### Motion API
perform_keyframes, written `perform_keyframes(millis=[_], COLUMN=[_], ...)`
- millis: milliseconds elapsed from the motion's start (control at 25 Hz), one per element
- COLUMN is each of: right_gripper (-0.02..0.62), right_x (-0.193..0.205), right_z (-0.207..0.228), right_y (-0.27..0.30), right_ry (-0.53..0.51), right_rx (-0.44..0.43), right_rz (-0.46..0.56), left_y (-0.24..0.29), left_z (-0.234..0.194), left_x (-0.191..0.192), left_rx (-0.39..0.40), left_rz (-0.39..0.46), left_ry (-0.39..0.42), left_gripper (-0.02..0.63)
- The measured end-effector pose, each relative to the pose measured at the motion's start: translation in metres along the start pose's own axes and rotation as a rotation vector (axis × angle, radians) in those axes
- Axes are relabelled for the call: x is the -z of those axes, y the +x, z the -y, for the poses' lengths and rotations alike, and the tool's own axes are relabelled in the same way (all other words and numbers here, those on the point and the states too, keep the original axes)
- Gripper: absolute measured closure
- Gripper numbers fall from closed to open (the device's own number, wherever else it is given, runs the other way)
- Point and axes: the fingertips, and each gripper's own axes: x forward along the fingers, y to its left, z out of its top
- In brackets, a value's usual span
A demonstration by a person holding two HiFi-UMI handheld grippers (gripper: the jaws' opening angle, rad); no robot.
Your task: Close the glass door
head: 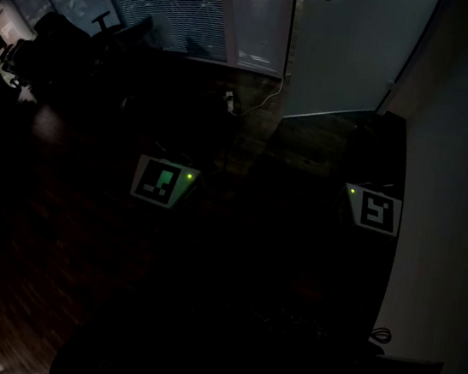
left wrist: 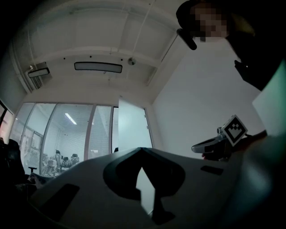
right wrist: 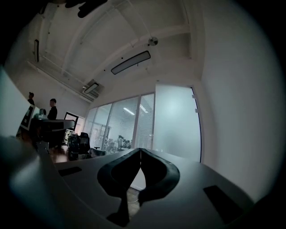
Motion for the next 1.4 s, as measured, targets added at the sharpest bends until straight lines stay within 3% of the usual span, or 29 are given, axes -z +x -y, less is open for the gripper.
perform_keyframes(millis=[560, 760, 1080, 1400], right_gripper=[0.594, 0.594, 0.594, 0.594], right_x=[0.002, 0.005, 0.021, 0.034], right_z=[-0.003, -0.005, 0.008, 0.044], right_y=[0.103, 0.138, 0.176, 0.241], right_ry=[0.083, 0.055, 0.017, 0.015], right_rx=[0.029, -0.054, -0.050, -0.071], right_rz=[0.009, -0.047, -0.049, -0.053], left_y=[0.078, 0.104, 0.133, 0.200], left_z=[-0.074, -0.097, -0.110, -0.119], left_x=[0.029, 0.033, 0.059, 0.077], left_rx=[0.069, 0.072, 0.055, 0.043], left_rz=[-0.004, -0.006, -0.021, -0.028], left_ry=[0.001, -0.024, -0.029, -0.004], left_gripper=[0.604, 0.604, 0.604, 0.604])
